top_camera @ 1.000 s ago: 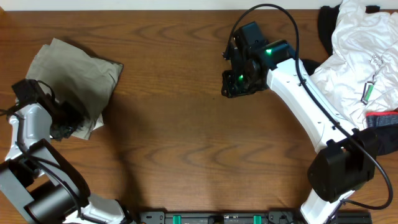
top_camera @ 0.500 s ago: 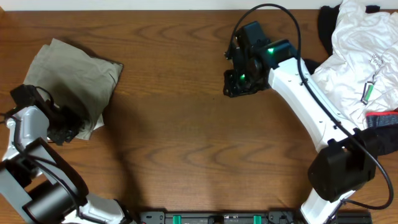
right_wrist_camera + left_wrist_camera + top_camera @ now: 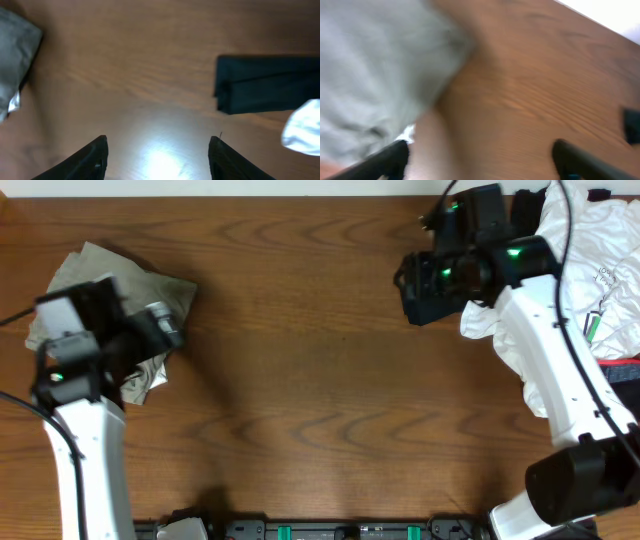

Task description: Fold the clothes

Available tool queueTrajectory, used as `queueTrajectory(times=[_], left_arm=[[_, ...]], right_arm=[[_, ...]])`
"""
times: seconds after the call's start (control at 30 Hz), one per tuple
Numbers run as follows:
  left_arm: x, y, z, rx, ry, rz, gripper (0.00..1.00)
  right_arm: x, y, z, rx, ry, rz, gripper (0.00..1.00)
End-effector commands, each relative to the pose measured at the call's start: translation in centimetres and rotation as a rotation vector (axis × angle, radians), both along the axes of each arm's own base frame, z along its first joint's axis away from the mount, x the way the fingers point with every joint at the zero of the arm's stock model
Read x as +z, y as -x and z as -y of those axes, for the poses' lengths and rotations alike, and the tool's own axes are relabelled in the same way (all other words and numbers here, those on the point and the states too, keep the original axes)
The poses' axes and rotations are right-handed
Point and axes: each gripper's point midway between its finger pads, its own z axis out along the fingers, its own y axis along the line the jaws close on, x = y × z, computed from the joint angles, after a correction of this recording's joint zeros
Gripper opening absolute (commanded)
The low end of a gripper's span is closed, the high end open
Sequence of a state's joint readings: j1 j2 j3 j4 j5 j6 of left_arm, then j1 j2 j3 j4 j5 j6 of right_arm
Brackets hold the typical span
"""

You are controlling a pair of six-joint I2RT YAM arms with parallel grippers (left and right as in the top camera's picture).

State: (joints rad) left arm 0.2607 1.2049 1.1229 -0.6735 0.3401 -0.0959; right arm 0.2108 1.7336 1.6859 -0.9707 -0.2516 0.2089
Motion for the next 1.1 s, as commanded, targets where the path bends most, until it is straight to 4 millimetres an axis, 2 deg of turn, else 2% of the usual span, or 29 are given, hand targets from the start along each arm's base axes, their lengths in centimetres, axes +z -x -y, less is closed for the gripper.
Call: queueTrajectory(times=[0.0, 0.13, 0.3, 0.47, 0.63, 0.73, 0.77, 0.8, 0.83, 0.93, 1.07], left_arm=[[1.9, -0.1, 2.8, -0.106, -0.031, 0.062, 0.98], [1.2, 1.0, 4.5, -0.152, -0.014, 0.011, 0.98], [1.2, 2.0, 4.6, -0.154, 0.001, -0.005, 0.98], [4.4, 3.9, 5.1, -0.164, -0.015, 0.102, 0.98], [8.0, 8.4, 5.8, -0.196, -0.09, 0.265, 0.98], [8.7, 11.3, 6.1, -0.199, -0.122, 0.342, 0.98], [8.7, 11.9, 6.2, -0.198, -0.127, 0.361, 0.98], [8.9, 12.5, 6.3, -0.198, -0.132, 0.381, 0.98], [9.1, 13.0, 6.4, -0.197, -0.137, 0.401, 0.98], [9.9, 13.9, 6.5, -0.196, -0.148, 0.445, 0.98], [10.1, 14.2, 6.6, -0.195, -0.151, 0.459, 0.98]], right_arm=[[0.8, -0.8, 3.6, -0.093, 0.062, 0.039, 0.64], [1.6, -1.1, 6.9, -0.15, 0.087, 0.06, 0.64], [4.0, 0.3, 9.0, -0.181, 0.097, 0.102, 0.63], [6.7, 4.4, 10.1, -0.21, 0.144, 0.119, 0.55], [8.7, 8.8, 10.4, -0.223, 0.143, 0.239, 0.55], [8.8, 12.1, 10.3, -0.245, 0.112, 0.327, 0.54], [8.5, 13.2, 10.3, -0.257, 0.096, 0.354, 0.6], [8.3, 14.2, 10.4, -0.27, 0.082, 0.374, 0.91], [7.9, 15.3, 10.5, -0.28, 0.077, 0.394, 0.99], [6.7, 18.1, 10.9, -0.322, 0.047, 0.43, 0.99], [5.3, 20.8, 11.1, -0.334, 0.036, 0.437, 0.99]])
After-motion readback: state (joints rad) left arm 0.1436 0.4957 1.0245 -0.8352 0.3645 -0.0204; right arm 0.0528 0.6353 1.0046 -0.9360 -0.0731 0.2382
